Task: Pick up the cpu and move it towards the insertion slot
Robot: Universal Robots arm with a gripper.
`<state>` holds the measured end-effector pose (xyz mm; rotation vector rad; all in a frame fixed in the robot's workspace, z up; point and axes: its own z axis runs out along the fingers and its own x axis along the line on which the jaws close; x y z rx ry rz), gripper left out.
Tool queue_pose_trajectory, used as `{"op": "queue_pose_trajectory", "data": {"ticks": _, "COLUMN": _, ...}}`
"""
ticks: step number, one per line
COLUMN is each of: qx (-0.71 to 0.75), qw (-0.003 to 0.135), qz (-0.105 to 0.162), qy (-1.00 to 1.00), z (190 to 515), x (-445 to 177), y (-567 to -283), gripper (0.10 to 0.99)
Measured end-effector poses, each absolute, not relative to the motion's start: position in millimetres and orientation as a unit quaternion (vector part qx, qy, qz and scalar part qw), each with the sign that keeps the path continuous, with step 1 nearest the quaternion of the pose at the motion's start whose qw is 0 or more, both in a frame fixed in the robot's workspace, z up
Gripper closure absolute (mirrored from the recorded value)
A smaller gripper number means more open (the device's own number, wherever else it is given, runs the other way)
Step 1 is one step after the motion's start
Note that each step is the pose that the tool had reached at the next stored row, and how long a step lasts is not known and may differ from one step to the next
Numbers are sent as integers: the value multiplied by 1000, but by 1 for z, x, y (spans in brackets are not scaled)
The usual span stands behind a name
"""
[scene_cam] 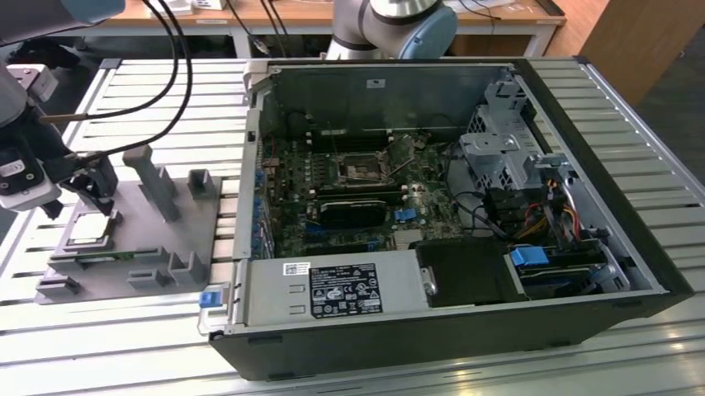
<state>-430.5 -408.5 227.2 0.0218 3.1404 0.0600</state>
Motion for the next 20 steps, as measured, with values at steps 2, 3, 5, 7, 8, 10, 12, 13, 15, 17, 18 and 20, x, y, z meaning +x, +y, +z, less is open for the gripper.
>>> {"op": "queue_pose_trajectory", "data": {"ticks": 2, "qx": 7, "qw": 0, "qz": 19, "qy": 1000, "z": 226, "x": -431, "y": -408, "gripper": 380}}
{"op": "queue_pose_trajectory", "data": {"ticks": 3, "qx": 7, "qw": 0, "qz": 19, "qy": 1000, "z": 226, "x": -431, "y": -408, "gripper": 380}}
{"op": "queue_pose_trajectory", "data": {"ticks": 5, "qx": 7, "qw": 0, "qz": 19, "qy": 1000, "z": 225, "x": -431, "y": -408, "gripper": 380}}
{"op": "queue_pose_trajectory", "data": {"ticks": 7, "qx": 7, "qw": 0, "qz": 19, "qy": 1000, "z": 224, "x": -431, "y": -409, "gripper": 380}}
{"op": "queue_pose_trajectory", "data": {"ticks": 8, "qx": 7, "qw": 0, "qz": 19, "qy": 1000, "z": 223, "x": -431, "y": -408, "gripper": 380}}
{"op": "queue_pose_trajectory", "data": {"ticks": 10, "qx": 7, "qw": 0, "qz": 19, "qy": 1000, "z": 222, "x": -431, "y": -408, "gripper": 380}}
{"op": "queue_pose_trajectory", "data": {"ticks": 12, "qx": 7, "qw": 0, "qz": 19, "qy": 1000, "z": 221, "x": -431, "y": -408, "gripper": 380}}
{"op": "queue_pose_trajectory", "data": {"ticks": 13, "qx": 7, "qw": 0, "qz": 19, "qy": 1000, "z": 220, "x": -431, "y": -408, "gripper": 380}}
{"op": "queue_pose_trajectory", "data": {"ticks": 15, "qx": 7, "qw": 0, "qz": 19, "qy": 1000, "z": 220, "x": -431, "y": -408, "gripper": 380}}
{"op": "queue_pose_trajectory", "data": {"ticks": 17, "qx": 7, "qw": 0, "qz": 19, "qy": 1000, "z": 219, "x": -431, "y": -408, "gripper": 380}}
{"op": "queue_pose_trajectory", "data": {"ticks": 18, "qx": 7, "qw": 0, "qz": 19, "qy": 1000, "z": 218, "x": -431, "y": -408, "gripper": 380}}
{"op": "queue_pose_trajectory", "data": {"ticks": 20, "qx": 7, "qw": 0, "qz": 19, "qy": 1000, "z": 217, "x": -431, "y": -408, "gripper": 380}}
